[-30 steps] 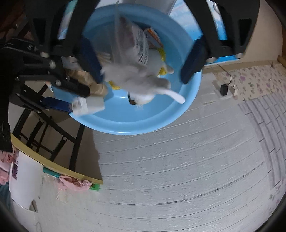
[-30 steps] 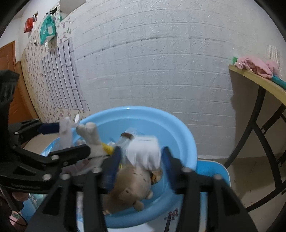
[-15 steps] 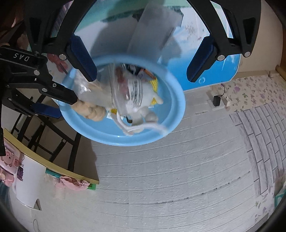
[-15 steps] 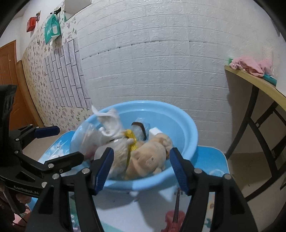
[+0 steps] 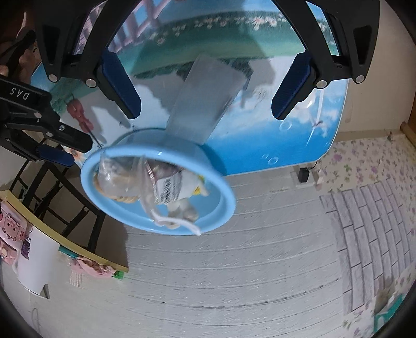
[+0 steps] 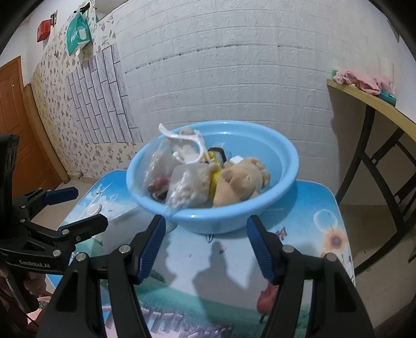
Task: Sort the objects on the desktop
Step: 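Move left tool to the round white lid while right tool approaches the clear box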
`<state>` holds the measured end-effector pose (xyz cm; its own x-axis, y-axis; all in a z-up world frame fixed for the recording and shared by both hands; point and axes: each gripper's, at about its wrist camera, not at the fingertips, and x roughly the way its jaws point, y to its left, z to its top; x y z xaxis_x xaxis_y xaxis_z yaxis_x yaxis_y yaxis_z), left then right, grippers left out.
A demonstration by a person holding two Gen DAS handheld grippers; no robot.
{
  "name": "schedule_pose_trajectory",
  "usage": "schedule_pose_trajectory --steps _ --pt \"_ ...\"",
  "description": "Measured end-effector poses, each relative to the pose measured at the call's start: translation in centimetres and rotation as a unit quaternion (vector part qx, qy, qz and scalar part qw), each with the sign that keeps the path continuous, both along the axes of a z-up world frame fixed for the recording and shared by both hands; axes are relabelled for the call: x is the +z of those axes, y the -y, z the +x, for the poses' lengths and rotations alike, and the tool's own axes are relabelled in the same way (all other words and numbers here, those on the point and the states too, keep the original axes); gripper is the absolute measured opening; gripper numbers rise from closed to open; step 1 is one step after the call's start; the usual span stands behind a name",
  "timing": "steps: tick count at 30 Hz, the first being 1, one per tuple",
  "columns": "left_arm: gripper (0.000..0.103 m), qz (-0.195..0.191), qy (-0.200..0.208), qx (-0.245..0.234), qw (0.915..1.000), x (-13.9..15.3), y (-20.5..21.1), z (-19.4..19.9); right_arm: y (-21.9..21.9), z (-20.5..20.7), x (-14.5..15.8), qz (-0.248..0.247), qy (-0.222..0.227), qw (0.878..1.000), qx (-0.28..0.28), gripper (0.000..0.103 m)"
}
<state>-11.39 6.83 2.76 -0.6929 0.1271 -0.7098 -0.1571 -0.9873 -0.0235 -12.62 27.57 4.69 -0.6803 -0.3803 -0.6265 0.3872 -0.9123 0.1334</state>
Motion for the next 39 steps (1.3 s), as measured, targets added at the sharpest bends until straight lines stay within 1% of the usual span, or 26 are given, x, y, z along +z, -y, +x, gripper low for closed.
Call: schedule_pose_trajectory --steps 6,15,23,30,34,39 --pt "0.101 -0.016 -0.002 0.016 0.9997 -0.5 1.3 1.4 0.6 1.0 -0.9 0.002 0.018 1.0 -0.003 0.065" --pt "0.101 -0.003 0.024 0.035 0.9991 -1.8 3.8 2.2 1.0 1.1 -2.4 -0.004 0.057 0.998 -0.025 0.065" --pt "0.101 0.011 0.037 0.056 0.9977 -2.6 5.9 2.1 1.7 0.9 -3.5 -0.013 0.084 0.996 -0.038 0.065" --pt "0.101 -0.008 0.033 0.053 0.998 -2.8 6.9 1.9 3.4 0.8 -4.2 -0.019 0.097 0.994 -0.039 0.065" --pt "0.101 -0.03 0.031 0.062 0.9972 -3.2 7.5 1.7 4.4 0.8 -4.7 -0.018 0.103 0.994 -0.039 0.065" --pt "0.101 -0.013 0.043 0.067 0.9968 -4.1 9.0 1.0 5.6 0.5 -5.4 -0.011 0.109 0.993 -0.04 0.065"
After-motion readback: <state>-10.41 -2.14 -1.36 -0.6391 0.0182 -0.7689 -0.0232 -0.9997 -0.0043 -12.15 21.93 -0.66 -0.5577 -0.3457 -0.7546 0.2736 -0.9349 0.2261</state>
